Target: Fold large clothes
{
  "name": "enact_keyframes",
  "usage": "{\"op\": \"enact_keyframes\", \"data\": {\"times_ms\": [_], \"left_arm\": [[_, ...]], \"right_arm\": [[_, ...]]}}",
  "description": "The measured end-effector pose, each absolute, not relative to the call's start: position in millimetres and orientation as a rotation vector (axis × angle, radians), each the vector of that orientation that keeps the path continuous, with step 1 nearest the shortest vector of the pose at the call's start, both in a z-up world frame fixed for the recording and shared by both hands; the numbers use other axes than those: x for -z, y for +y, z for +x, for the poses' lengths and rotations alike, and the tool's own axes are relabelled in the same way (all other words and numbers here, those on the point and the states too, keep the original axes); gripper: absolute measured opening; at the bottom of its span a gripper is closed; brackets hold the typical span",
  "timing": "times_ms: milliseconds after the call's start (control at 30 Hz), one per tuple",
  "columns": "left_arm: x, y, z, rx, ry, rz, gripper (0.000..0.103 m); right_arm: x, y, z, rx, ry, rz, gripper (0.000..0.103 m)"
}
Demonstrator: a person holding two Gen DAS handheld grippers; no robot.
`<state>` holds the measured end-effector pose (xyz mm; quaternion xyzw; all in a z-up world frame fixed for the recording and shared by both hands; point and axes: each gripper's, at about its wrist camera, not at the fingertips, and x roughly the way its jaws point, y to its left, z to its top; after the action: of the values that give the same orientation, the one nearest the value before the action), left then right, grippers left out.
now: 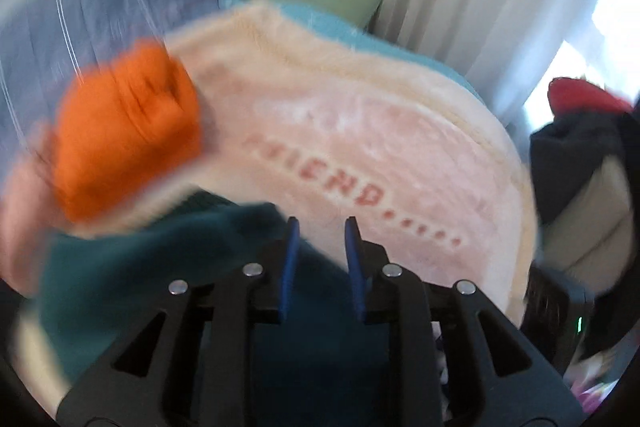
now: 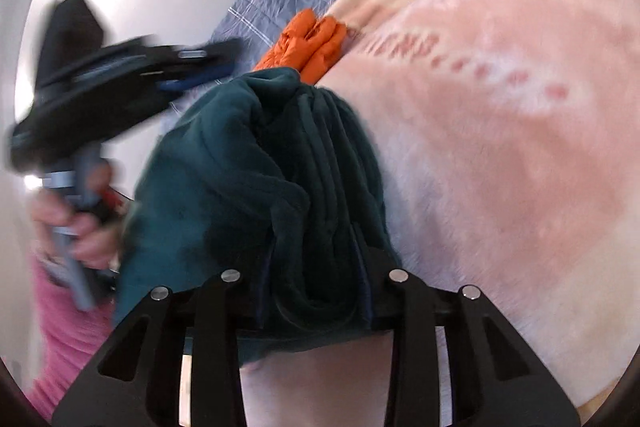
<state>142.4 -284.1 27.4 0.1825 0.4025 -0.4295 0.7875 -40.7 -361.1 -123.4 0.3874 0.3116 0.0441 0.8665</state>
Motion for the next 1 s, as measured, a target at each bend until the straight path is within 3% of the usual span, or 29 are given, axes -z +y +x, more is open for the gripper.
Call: {"op": "enact_keyframes", "data": {"times_ms": [167, 433, 533, 633, 833, 900, 1000], "left_arm": [[-59, -225, 143, 0.720, 0.712, 0.524, 0.031], [37, -198, 179, 0.643, 0.764, 0.543, 0.032], [39, -206, 191, 0.663, 0.806, 0.537, 0.032], [42, -213, 189, 0.656, 0.802, 0.598, 0.032], [46, -218, 184, 0.631, 0.773, 0.642, 0.030], [45, -217, 183, 0.629, 0.772, 0.641, 0.030], [45, -214, 184, 0.631, 0.768, 0.623, 0.030]], "right_arm": [[120, -356, -40, -0.073, 0.657, 0.753, 0.035], [121, -339, -27, 0.004, 0.662, 0.630, 0.044], [118, -333, -24, 0.084, 0.673, 0.544, 0.061], [103, -337, -26, 0.099, 0.670, 0.508, 0.061], [24, -316, -21, 0.019, 0.434, 0.312, 0.041], [19, -312, -1, 0.004, 0.422, 0.305, 0.034], [44, -312, 36, -0.070, 0.521, 0.360, 0.014]]}}
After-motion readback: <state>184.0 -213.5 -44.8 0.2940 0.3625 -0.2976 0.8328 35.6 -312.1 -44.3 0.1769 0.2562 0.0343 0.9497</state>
